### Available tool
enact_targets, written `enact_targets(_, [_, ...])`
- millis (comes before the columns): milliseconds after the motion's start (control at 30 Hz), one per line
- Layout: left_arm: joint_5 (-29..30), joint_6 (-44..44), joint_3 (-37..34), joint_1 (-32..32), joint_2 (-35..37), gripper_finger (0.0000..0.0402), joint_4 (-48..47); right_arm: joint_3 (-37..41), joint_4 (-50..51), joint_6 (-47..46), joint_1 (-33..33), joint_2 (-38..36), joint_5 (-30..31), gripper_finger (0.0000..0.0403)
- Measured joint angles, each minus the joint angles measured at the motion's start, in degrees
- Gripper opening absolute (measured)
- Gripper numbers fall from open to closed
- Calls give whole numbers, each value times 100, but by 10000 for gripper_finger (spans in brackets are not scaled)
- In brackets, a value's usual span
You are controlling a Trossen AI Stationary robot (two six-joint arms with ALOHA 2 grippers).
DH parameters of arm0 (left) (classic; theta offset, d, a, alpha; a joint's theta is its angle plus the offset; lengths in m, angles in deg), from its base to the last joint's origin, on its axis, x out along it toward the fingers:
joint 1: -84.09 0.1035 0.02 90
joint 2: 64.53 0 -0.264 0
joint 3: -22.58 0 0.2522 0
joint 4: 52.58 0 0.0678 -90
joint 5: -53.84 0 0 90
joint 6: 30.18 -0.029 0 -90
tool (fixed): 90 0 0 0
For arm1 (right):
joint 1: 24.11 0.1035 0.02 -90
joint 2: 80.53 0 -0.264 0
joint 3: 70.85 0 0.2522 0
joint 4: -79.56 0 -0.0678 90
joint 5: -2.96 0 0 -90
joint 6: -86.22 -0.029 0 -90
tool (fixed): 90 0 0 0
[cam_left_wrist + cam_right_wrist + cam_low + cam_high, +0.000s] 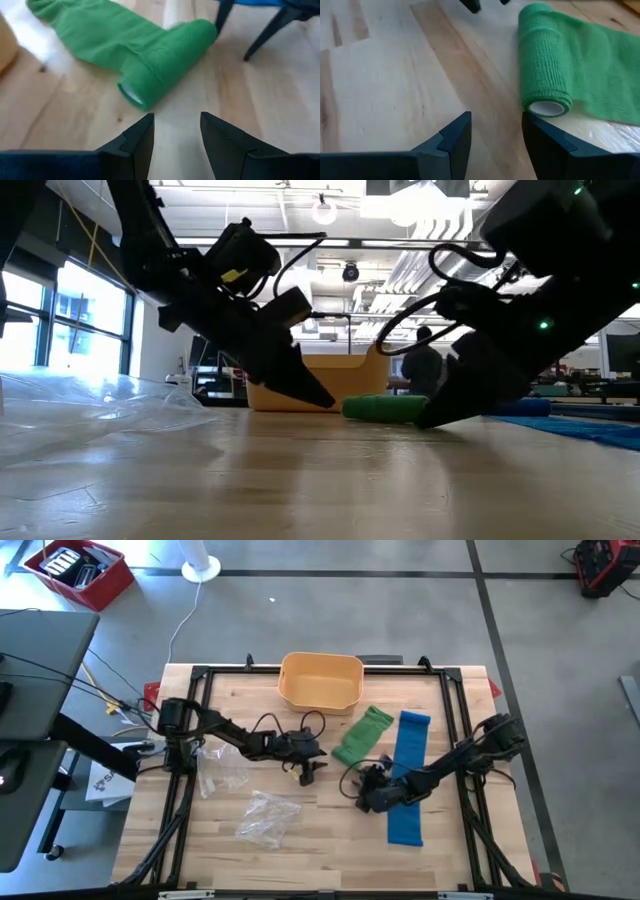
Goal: Roll bandage
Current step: Roll the green bandage
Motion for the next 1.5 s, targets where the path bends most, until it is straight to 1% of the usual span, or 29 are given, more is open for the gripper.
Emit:
enact_targets(100, [13, -6, 48, 33, -178, 154, 279, -6, 1, 96, -22, -35, -29, 165])
enact_targets(200, [17, -12, 100, 51, -313, 154, 278, -44, 203, 82, 10, -135, -183, 165])
enact_targets(367, [26, -144, 131, 132, -383, 154, 249, -33, 569, -337, 107, -289, -21, 165])
enact_targets(433, [40, -238, 164, 178, -406, 154, 253, -45, 492, -308, 49, -291, -28, 165])
enact_targets(567, [36, -463, 309, 273, -545, 154, 287, -42, 249, 46, -122, -219, -151, 165])
enact_targets(700, [-218, -735, 494, 308, -764, 154, 371, -45, 63, 315, -316, -221, -169, 165])
enact_targets(800, [-412, -1017, 597, 298, -867, 154, 371, -37, -9, 385, -433, -209, -407, 165])
enact_targets(900, [-405, -1097, 614, 195, -854, 154, 422, -28, 41, 452, -492, -210, -637, 165])
enact_targets(1000, [-426, -1101, 596, 76, -750, 154, 316, -27, 89, 534, -421, -225, -657, 163])
enact_targets(1067, [-469, -1104, 586, 13, -655, 154, 205, -25, 139, 541, -315, -272, -653, 154])
enact_targets(1167, [-571, -968, 586, -92, -476, 152, -97, -26, 143, 375, -120, -354, -616, 131])
enact_targets(1267, [-777, -781, 586, -223, -298, 138, -345, -26, 159, 220, 74, -459, -510, 106])
enact_targets(1367, [-775, -617, 586, -404, -154, 114, -368, -26, 140, 189, 267, -574, -487, 88])
enact_targets(1500, [-631, -430, 586, -636, 95, 75, -443, -24, 112, 193, 490, -865, -474, 77])
